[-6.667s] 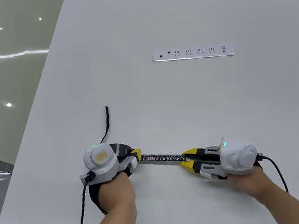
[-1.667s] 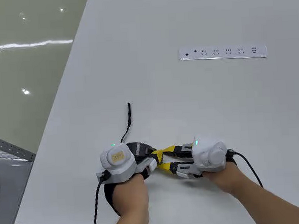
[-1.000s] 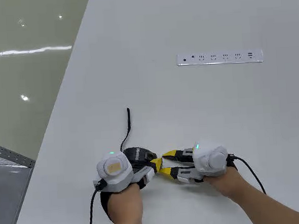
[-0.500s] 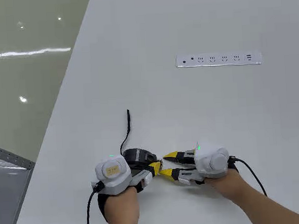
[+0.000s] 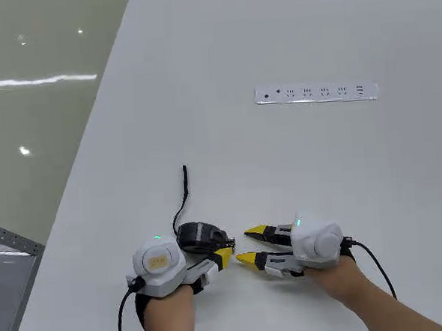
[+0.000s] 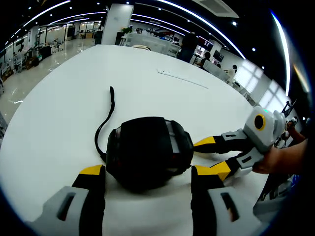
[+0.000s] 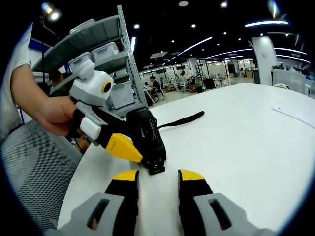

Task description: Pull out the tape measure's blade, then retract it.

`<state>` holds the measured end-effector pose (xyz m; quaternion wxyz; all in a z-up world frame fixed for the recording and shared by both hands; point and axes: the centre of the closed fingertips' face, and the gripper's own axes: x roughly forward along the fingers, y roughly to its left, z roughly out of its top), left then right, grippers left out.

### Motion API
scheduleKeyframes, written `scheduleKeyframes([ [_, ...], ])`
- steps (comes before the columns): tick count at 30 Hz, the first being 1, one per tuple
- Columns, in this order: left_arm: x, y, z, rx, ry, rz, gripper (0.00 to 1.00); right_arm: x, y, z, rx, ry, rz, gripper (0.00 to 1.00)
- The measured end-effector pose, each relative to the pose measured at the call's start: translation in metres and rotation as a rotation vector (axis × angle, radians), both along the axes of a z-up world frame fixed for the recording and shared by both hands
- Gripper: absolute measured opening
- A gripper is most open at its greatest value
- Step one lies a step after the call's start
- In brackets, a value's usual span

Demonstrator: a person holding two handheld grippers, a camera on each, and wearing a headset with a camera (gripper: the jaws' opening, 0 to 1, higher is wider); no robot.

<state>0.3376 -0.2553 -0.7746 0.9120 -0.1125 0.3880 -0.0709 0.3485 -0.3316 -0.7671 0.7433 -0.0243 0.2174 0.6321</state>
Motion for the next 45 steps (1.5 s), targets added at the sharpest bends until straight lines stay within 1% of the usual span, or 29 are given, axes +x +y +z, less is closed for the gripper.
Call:
scheduleKeyframes([
  [2,-0.001,0.001,0.000,-0.005,-0.002,-0.002,0.70,0.000,-0.002,0.003,0.006,0.005,-0.011,0.32],
  [5,-0.004,0.001,0.001,0.008,0.001,-0.022,0.71,0.001,-0.006,0.006,0.007,0.006,-0.030,0.34],
  [7,-0.005,0.002,0.001,-0.003,-0.007,-0.022,0.72,0.000,-0.008,0.007,0.010,0.008,-0.037,0.34],
  [9,-0.006,0.004,0.002,-0.002,-0.006,-0.028,0.72,0.000,-0.010,0.007,0.011,0.011,-0.045,0.34],
  [11,-0.006,0.005,0.005,-0.006,-0.016,-0.029,0.72,0.000,-0.012,0.010,0.017,0.017,-0.056,0.35],
  [13,-0.006,0.007,0.005,-0.008,-0.014,-0.032,0.72,-0.002,-0.013,0.011,0.018,0.016,-0.064,0.35],
  [18,-0.008,0.006,0.008,-0.011,-0.024,-0.060,0.72,-0.002,-0.017,0.013,0.022,0.019,-0.083,0.35],
  [20,-0.009,0.007,0.009,-0.013,-0.027,-0.065,0.71,-0.002,-0.019,0.014,0.020,0.022,-0.093,0.36],
  [22,-0.010,0.007,0.011,-0.010,-0.039,-0.075,0.71,-0.004,-0.022,0.014,0.016,0.023,-0.096,0.36],
  [24,-0.011,0.007,0.012,-0.008,-0.038,-0.088,0.72,-0.005,-0.024,0.018,0.019,0.022,-0.101,0.36],
  [28,-0.014,0.010,0.012,-0.012,-0.041,-0.099,0.72,-0.004,-0.031,0.017,0.018,0.024,-0.120,0.37],
  [32,-0.016,0.011,0.015,-0.013,-0.051,-0.122,0.72,-0.005,-0.037,0.021,0.007,0.023,-0.137,0.38],
  [33,-0.016,0.012,0.016,-0.007,-0.053,-0.128,0.72,-0.005,-0.038,0.022,0.007,0.021,-0.138,0.39],
  [34,-0.016,0.015,0.017,0.008,-0.063,-0.131,0.72,-0.006,-0.039,0.023,0.005,0.011,-0.141,0.39],
  [35,-0.016,0.016,0.019,0.013,-0.074,-0.132,0.72,-0.006,-0.039,0.024,0.004,0.010,-0.143,0.39],
  [38,-0.017,0.017,0.019,0.000,-0.068,-0.132,0.71,-0.004,-0.042,0.024,0.003,0.010,-0.154,0.40],
  [41,-0.017,0.019,0.020,0.005,-0.076,-0.139,0.71,-0.004,-0.044,0.022,-0.003,0.009,-0.156,0.40],
  [45,-0.018,0.018,0.021,0.003,-0.079,-0.149,0.71,-0.007,-0.046,0.026,-0.002,0.008,-0.160,0.40],
])
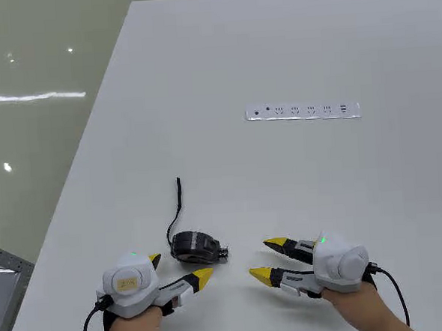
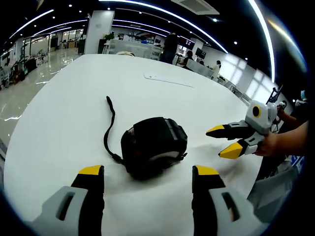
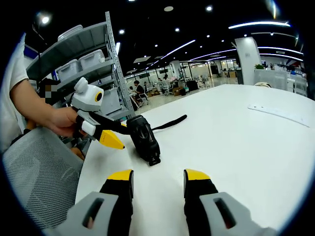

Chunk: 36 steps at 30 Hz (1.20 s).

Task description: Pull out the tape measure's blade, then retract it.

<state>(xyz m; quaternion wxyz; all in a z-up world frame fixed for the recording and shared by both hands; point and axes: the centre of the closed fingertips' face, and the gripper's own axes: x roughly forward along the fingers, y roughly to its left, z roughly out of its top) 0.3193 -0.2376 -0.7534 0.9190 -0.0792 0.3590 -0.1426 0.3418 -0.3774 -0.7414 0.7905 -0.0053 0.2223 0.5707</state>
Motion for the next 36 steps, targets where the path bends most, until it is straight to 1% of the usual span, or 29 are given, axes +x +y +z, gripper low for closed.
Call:
scheduleKeyframes([
  [3,-0.002,-0.001,-0.001,-0.007,0.002,-0.013,0.71,0.000,-0.004,0.001,-0.001,-0.004,-0.009,0.40],
  [6,-0.004,-0.001,0.004,-0.019,-0.004,-0.022,0.71,0.001,-0.010,0.006,0.001,-0.015,-0.025,0.41],
  [8,-0.005,-0.001,0.005,-0.021,-0.008,-0.038,0.71,0.001,-0.014,0.008,0.002,-0.018,-0.036,0.41],
  [10,-0.007,-0.001,0.005,-0.022,-0.005,-0.049,0.71,0.001,-0.017,0.009,-0.001,-0.022,-0.042,0.42],
  [14,-0.012,0.001,0.008,-0.026,-0.007,-0.061,0.71,-0.003,-0.024,0.014,-0.002,-0.033,-0.056,0.42],
  [15,-0.013,0.001,0.010,-0.030,-0.013,-0.065,0.71,-0.004,-0.026,0.015,-0.005,-0.036,-0.058,0.42],
  [16,-0.014,0.003,0.012,-0.032,-0.019,-0.066,0.71,-0.005,-0.027,0.016,-0.005,-0.037,-0.060,0.42],
  [22,-0.023,0.011,0.013,-0.031,-0.018,-0.069,0.71,-0.010,-0.036,0.016,-0.010,-0.037,-0.080,0.43],
  [24,-0.026,0.013,0.013,-0.033,-0.018,-0.070,0.71,-0.012,-0.039,0.020,-0.002,-0.037,-0.093,0.44],
  [26,-0.028,0.015,0.012,-0.034,-0.019,-0.071,0.71,-0.013,-0.043,0.020,-0.012,-0.036,-0.101,0.44],
  [31,-0.035,0.018,0.014,-0.037,-0.014,-0.080,0.71,-0.016,-0.055,0.022,-0.014,-0.036,-0.127,0.44],
  [35,-0.039,0.022,0.018,-0.039,-0.013,-0.093,0.71,-0.019,-0.064,0.026,-0.015,-0.039,-0.144,0.44],
  [36,-0.040,0.023,0.020,-0.039,-0.018,-0.098,0.72,-0.019,-0.066,0.026,-0.018,-0.039,-0.148,0.44],
])
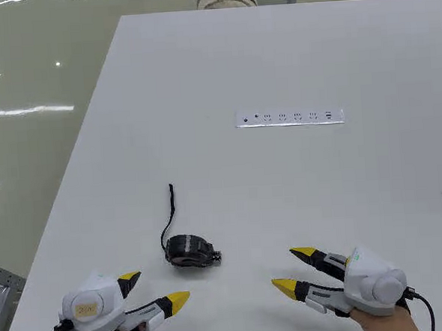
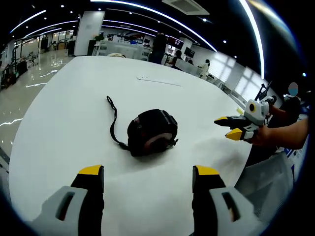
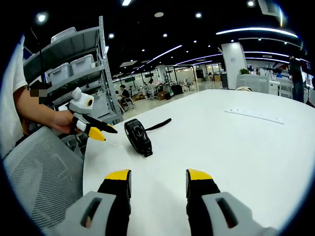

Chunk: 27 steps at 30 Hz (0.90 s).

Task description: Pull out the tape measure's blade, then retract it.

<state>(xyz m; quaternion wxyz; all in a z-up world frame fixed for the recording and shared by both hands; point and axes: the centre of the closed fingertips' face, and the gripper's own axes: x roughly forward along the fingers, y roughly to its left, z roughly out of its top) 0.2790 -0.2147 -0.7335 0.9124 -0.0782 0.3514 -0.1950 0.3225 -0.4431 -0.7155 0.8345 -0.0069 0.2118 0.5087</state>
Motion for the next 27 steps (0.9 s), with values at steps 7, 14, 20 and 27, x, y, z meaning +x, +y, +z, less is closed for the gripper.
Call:
scheduleKeyframes([
  [7,-0.010,0.009,0.001,0.019,-0.001,-0.025,0.72,-0.006,-0.010,0.002,-0.007,-0.006,-0.007,0.46],
  [14,-0.022,0.015,0.002,0.026,-0.005,-0.033,0.72,-0.011,-0.021,0.002,-0.021,-0.010,-0.018,0.47],
  [20,-0.028,0.022,0.006,0.016,-0.016,-0.019,0.73,-0.019,-0.029,0.006,-0.035,-0.011,-0.031,0.49],
  [27,-0.033,0.029,0.010,0.019,-0.026,-0.002,0.74,-0.024,-0.037,0.013,-0.045,-0.027,-0.049,0.50],
])
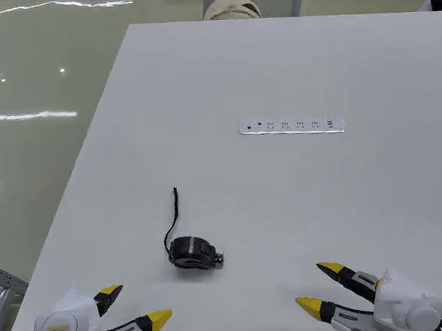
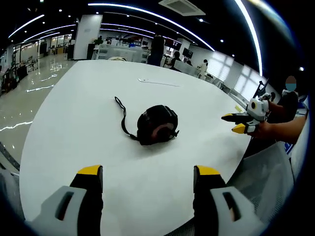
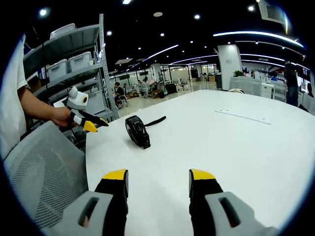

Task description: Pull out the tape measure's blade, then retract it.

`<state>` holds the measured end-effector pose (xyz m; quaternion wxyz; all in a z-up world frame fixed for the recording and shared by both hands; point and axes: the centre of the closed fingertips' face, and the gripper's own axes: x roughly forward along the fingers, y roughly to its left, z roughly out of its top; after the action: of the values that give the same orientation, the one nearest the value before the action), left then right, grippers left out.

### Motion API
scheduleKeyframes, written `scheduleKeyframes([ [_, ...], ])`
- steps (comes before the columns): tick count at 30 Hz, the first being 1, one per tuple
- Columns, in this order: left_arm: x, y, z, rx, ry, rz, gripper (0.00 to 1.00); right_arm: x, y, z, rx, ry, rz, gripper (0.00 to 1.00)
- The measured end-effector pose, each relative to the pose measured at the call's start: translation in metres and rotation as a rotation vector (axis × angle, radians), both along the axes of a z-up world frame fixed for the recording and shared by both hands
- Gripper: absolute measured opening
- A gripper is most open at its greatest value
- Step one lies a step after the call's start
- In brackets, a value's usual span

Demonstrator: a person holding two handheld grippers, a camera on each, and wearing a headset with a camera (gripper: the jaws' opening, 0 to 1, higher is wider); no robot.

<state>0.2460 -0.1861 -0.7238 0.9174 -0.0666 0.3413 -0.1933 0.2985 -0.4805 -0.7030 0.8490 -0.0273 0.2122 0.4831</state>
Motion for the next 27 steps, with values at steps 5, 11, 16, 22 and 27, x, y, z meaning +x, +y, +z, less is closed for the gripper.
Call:
scheduleKeyframes([
  [5,-0.005,0.002,0.002,-0.002,-0.007,0.016,0.74,-0.004,-0.006,-0.001,-0.009,0.000,-0.016,0.52],
  [11,-0.009,0.005,0.003,-0.002,-0.019,0.032,0.74,-0.009,-0.011,-0.001,-0.014,-0.008,-0.031,0.54],
  [16,-0.013,0.007,0.003,-0.003,-0.020,0.044,0.75,-0.015,-0.014,-0.001,-0.017,-0.008,-0.037,0.55],
  [22,-0.017,0.011,0.003,0.004,-0.029,0.072,0.79,-0.023,-0.014,-0.002,-0.031,-0.018,-0.043,0.57],
  [27,-0.021,0.009,0.002,0.003,-0.024,0.070,0.80,-0.028,-0.014,-0.003,-0.043,-0.022,-0.044,0.58],
])
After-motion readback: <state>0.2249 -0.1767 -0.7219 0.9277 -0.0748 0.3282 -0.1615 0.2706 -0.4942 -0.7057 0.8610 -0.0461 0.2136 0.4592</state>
